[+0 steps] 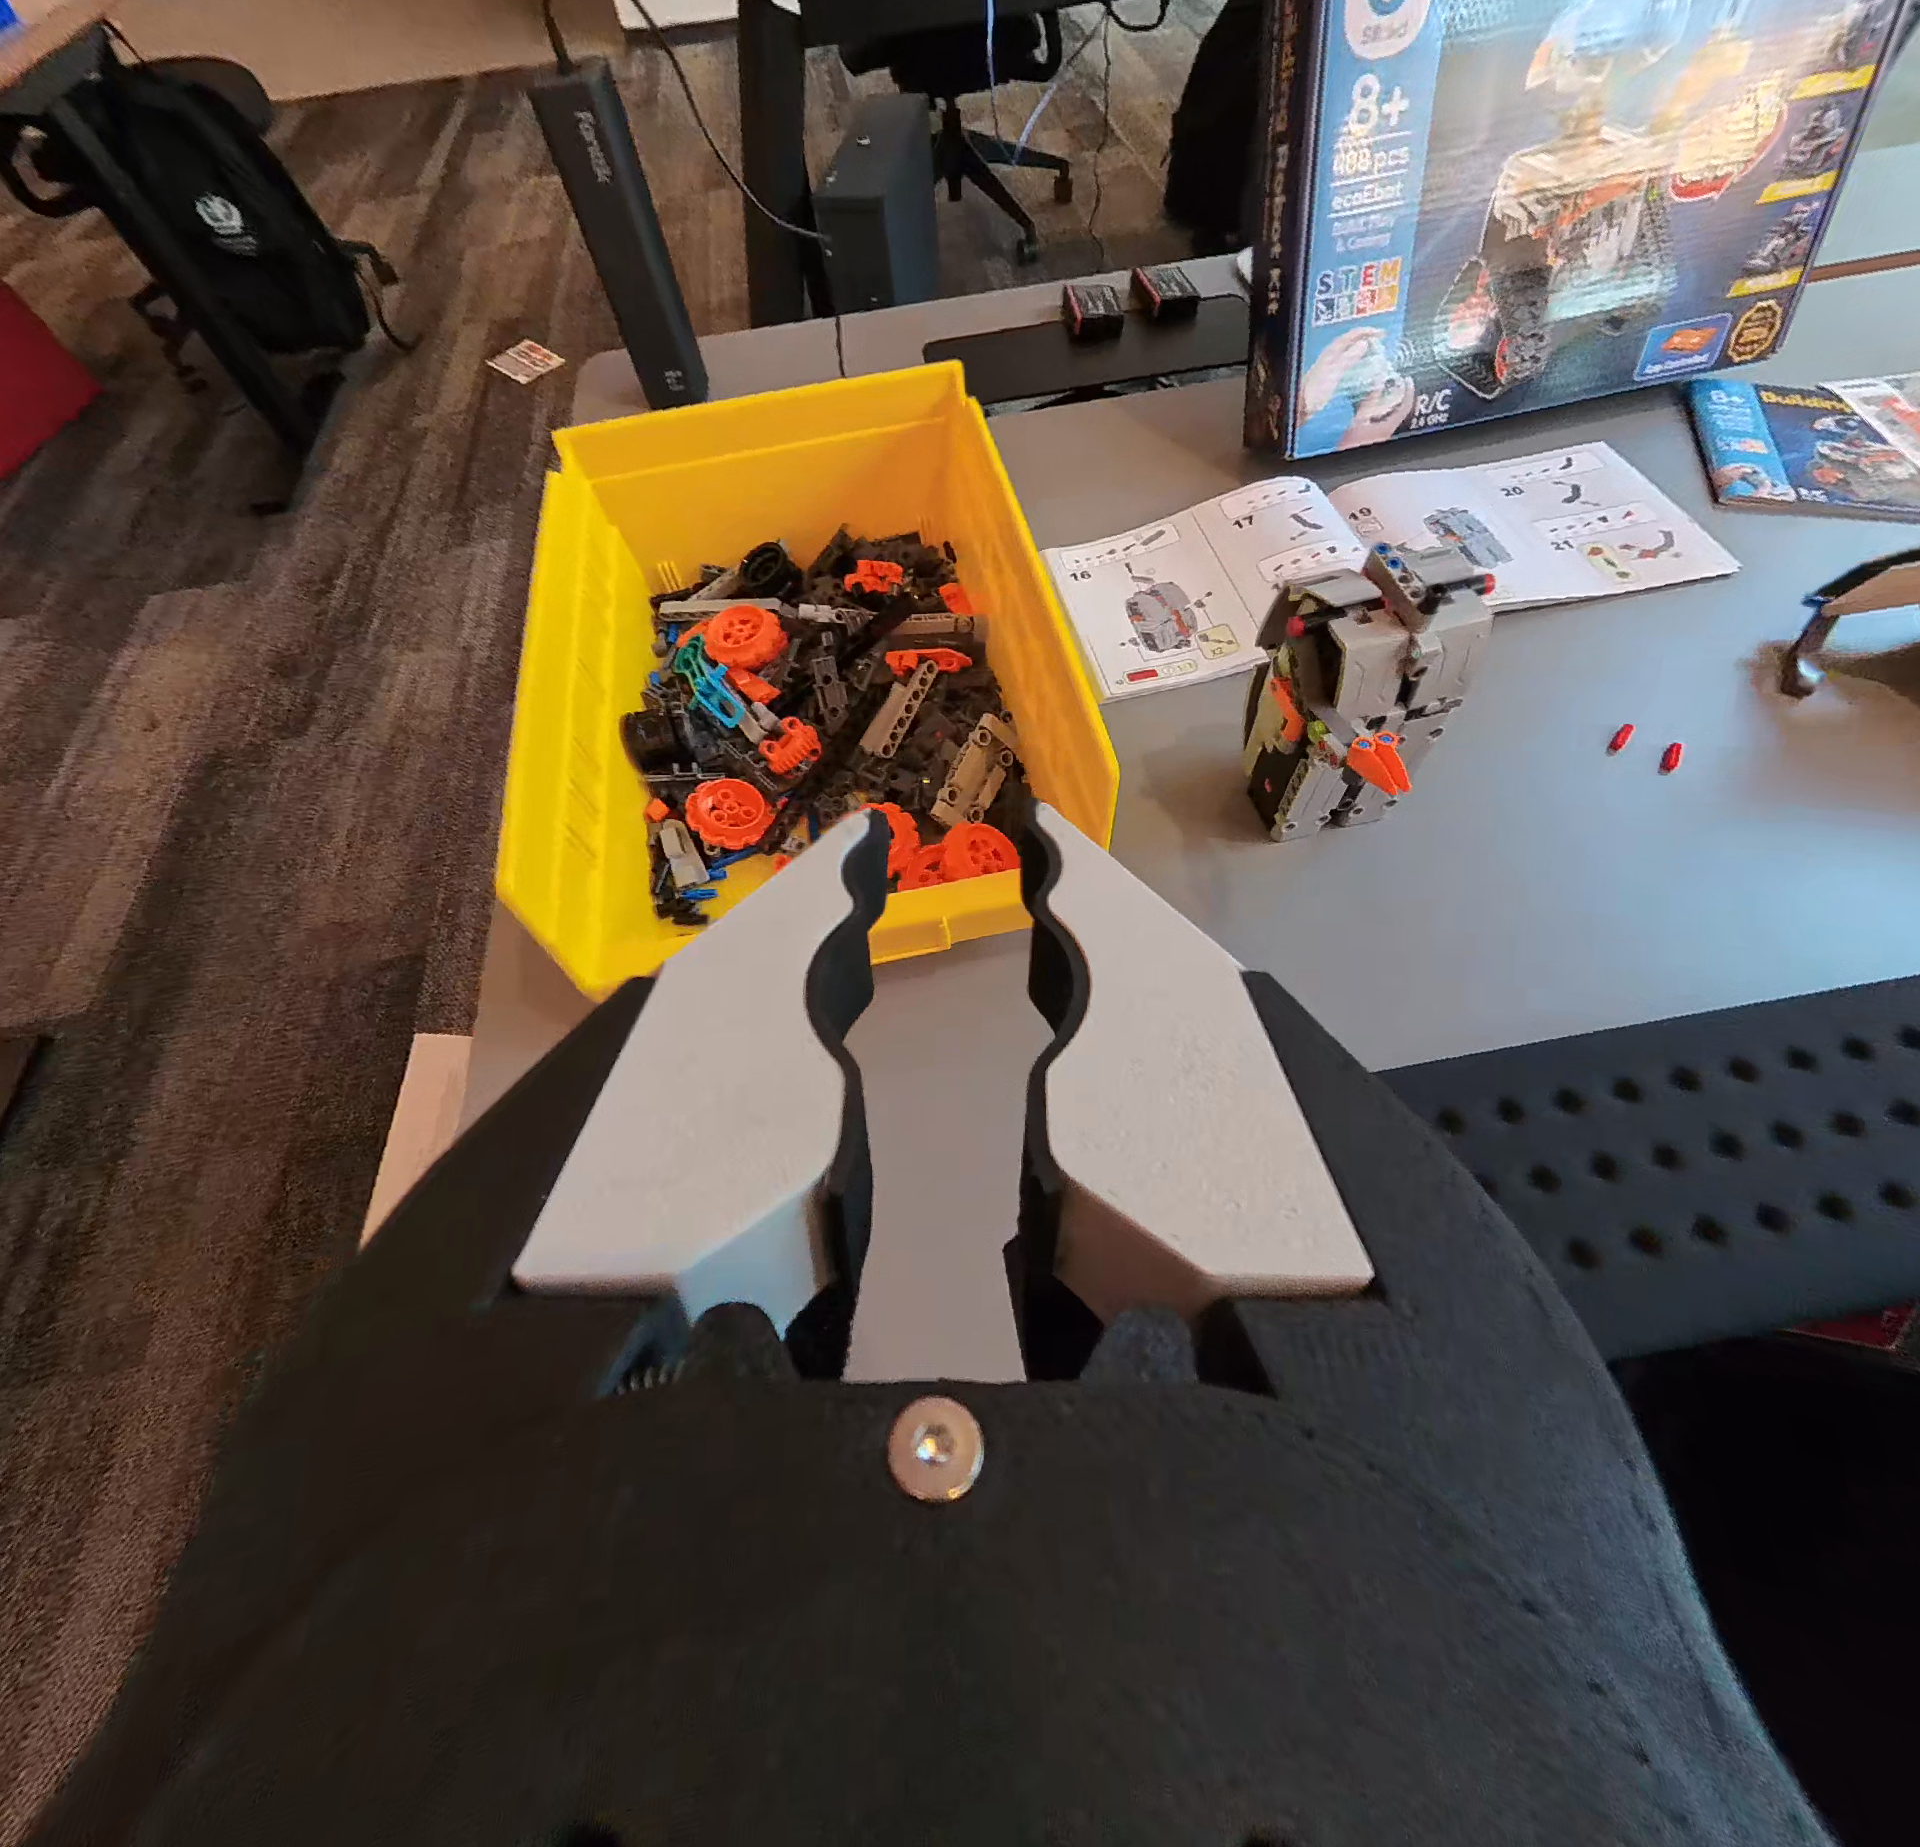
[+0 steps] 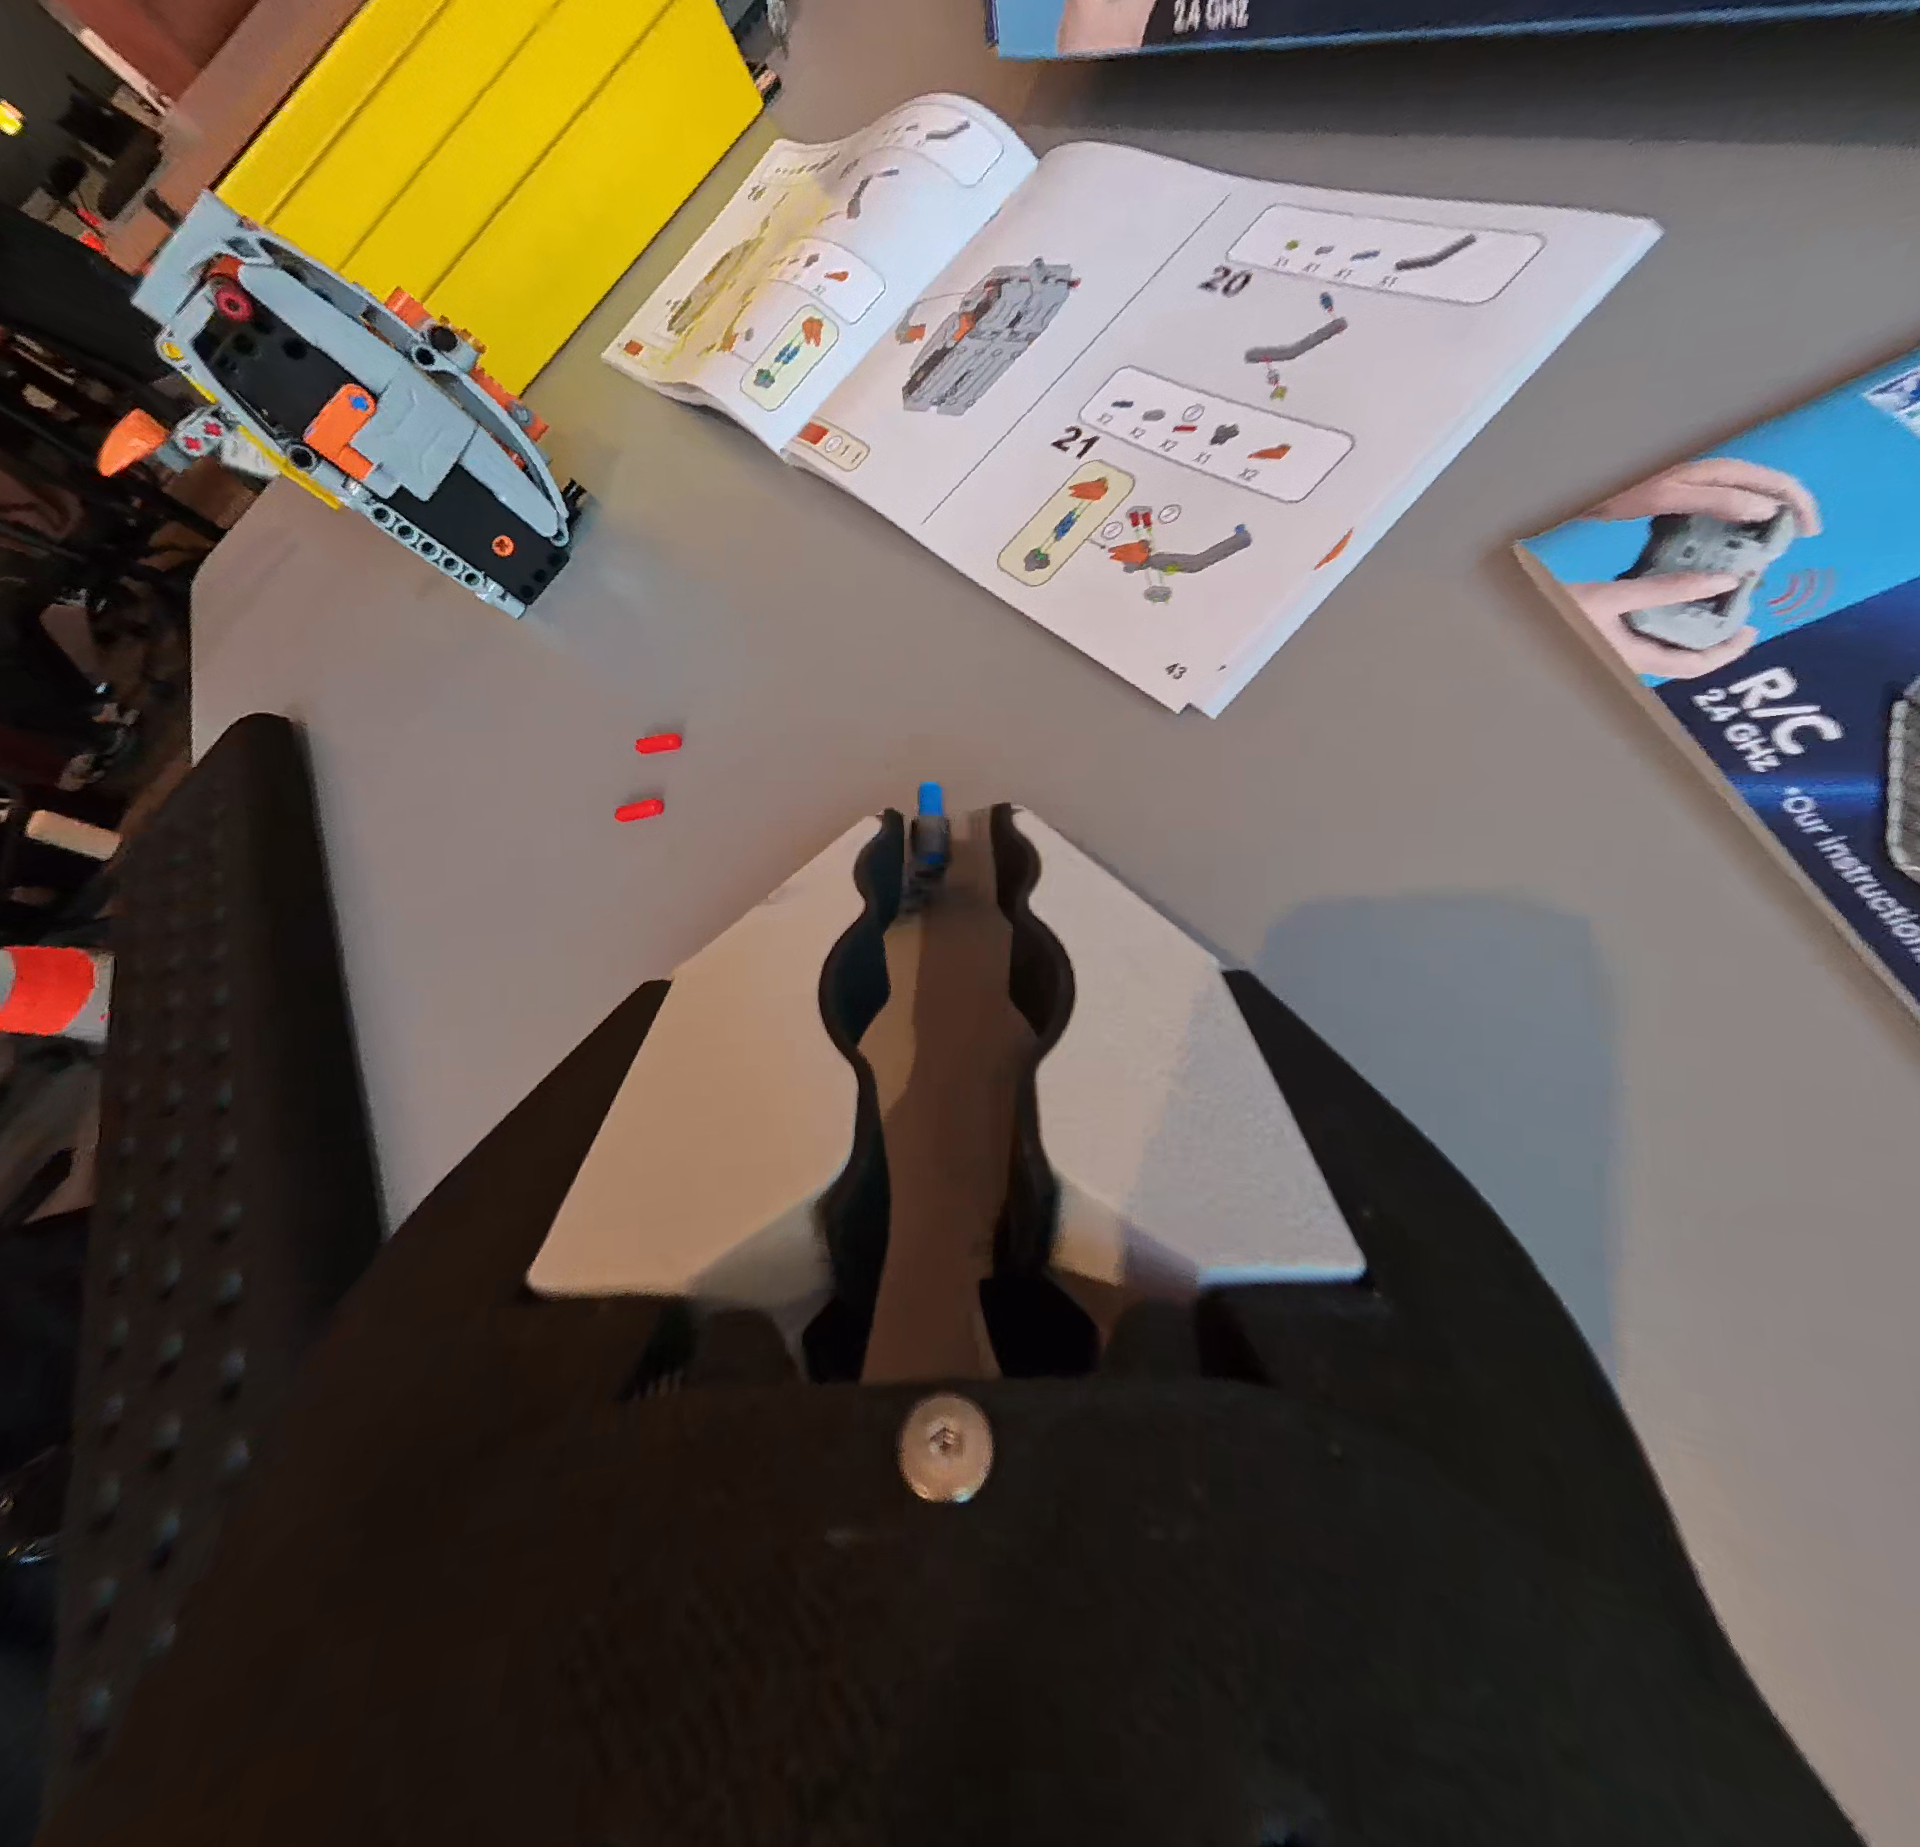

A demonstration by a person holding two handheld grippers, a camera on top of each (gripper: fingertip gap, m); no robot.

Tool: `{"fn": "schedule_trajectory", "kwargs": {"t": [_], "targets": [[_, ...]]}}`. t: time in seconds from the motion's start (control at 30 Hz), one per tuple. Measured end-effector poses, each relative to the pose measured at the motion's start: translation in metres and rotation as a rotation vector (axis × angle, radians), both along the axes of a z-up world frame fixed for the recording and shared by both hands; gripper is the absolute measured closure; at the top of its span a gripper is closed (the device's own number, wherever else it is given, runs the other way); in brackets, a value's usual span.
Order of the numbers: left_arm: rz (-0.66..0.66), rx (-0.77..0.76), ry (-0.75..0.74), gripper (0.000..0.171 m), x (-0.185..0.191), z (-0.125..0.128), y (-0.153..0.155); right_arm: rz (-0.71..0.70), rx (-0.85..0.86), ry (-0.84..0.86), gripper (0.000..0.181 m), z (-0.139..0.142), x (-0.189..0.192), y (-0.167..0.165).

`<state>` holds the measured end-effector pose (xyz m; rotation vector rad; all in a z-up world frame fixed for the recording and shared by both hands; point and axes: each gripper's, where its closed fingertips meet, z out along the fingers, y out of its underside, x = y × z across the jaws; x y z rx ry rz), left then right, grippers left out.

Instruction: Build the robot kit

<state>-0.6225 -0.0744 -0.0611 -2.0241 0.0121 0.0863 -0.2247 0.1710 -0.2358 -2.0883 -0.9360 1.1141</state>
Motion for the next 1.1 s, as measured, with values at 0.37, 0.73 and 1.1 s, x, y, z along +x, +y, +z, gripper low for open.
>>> {"fn": "schedule_trajectory", "kwargs": {"t": [0.37,0.73,1.1], "targets": [[-0.157,-0.089,0.022,0.149,-0.035,0.0,0.063,-0.143,0.237,-0.073,0.158,0.015,0.048,0.014],[-0.117,-0.097,0.046,0.154,-0.074,-0.009,0.093,-0.007,0.131,-0.083,0.152,-0.002,0.016,-0.011],[-0.082,-0.118,0.098,0.154,-0.08,-0.013,0.088,0.037,0.04,-0.089,0.17,-0.01,-0.006,-0.011]]}}
